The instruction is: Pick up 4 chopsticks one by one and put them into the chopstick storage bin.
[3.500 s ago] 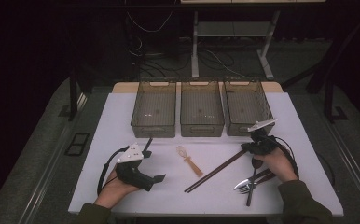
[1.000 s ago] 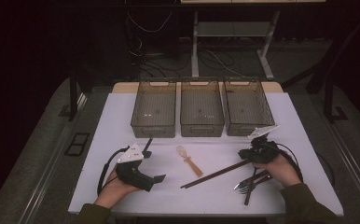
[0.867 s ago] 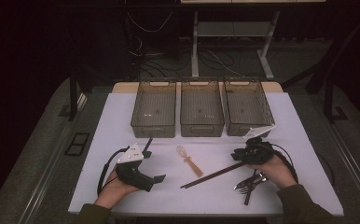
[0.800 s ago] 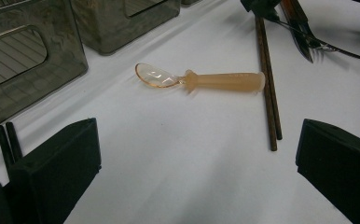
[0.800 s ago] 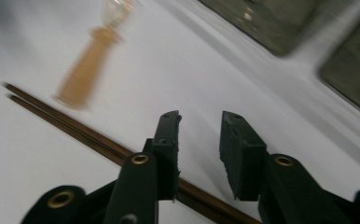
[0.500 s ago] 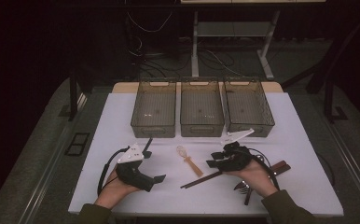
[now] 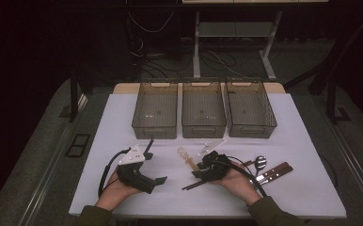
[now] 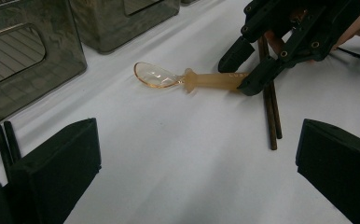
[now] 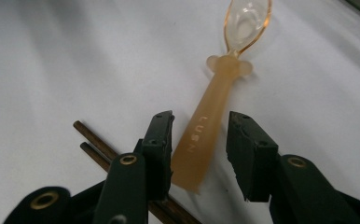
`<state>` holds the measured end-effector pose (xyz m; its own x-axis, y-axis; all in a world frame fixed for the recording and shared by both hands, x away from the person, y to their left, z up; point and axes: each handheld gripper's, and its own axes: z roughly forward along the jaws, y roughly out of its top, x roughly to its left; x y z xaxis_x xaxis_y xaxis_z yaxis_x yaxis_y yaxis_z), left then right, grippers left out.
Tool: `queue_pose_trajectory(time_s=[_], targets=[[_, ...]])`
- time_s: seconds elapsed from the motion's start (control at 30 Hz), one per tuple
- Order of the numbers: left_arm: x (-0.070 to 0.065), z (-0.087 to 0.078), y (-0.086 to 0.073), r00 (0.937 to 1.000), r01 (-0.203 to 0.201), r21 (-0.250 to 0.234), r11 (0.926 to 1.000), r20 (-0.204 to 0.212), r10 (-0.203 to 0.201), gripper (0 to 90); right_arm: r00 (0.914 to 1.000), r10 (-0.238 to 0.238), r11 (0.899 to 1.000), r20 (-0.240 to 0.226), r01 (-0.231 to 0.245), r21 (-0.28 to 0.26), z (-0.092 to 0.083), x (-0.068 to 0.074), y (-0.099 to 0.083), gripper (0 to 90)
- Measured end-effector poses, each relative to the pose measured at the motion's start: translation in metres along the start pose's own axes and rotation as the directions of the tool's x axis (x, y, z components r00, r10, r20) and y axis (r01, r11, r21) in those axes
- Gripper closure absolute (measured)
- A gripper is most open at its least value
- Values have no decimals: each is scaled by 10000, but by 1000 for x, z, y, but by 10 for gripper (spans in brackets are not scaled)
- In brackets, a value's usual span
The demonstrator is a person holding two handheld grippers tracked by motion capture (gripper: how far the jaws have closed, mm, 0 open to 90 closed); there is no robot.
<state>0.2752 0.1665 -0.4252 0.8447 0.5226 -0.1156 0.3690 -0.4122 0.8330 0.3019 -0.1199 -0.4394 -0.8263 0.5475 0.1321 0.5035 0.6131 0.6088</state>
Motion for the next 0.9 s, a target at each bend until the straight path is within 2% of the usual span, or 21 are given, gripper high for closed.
queue_pose_trajectory(time_s=[0.1, 0.13, 0.23, 0.4, 0.63, 0.9], targets=[[0, 0, 0, 10000, 0, 0, 10000, -1, 0, 0, 10000, -39, 10000, 14, 39, 34, 0, 1, 0, 628], [0, 0, 0, 10000, 5, -11, 10000, 1, -5, 0, 9996, -162, 9998, 238, 160, 82, 0, 3, 0, 650], [0, 1, 0, 10000, -4, -3, 10000, 6, 4, 0, 9990, -253, 9996, 366, 249, 110, 0, 4, 1, 667], [0, 0, 0, 10000, 3, 10, 10000, -2, -3, 0, 9989, -245, 9997, 391, 243, 59, 0, 3, 1, 733], [0, 0, 0, 10000, 11, -32, 10000, -6, -11, 0, 9989, -292, 9996, 377, 290, 66, -1, 0, 1, 744], [0, 1, 0, 10000, 5, -20, 10000, -1, -5, 0, 9964, -349, 9993, 775, 361, -130, -17, -27, 4, 745]])
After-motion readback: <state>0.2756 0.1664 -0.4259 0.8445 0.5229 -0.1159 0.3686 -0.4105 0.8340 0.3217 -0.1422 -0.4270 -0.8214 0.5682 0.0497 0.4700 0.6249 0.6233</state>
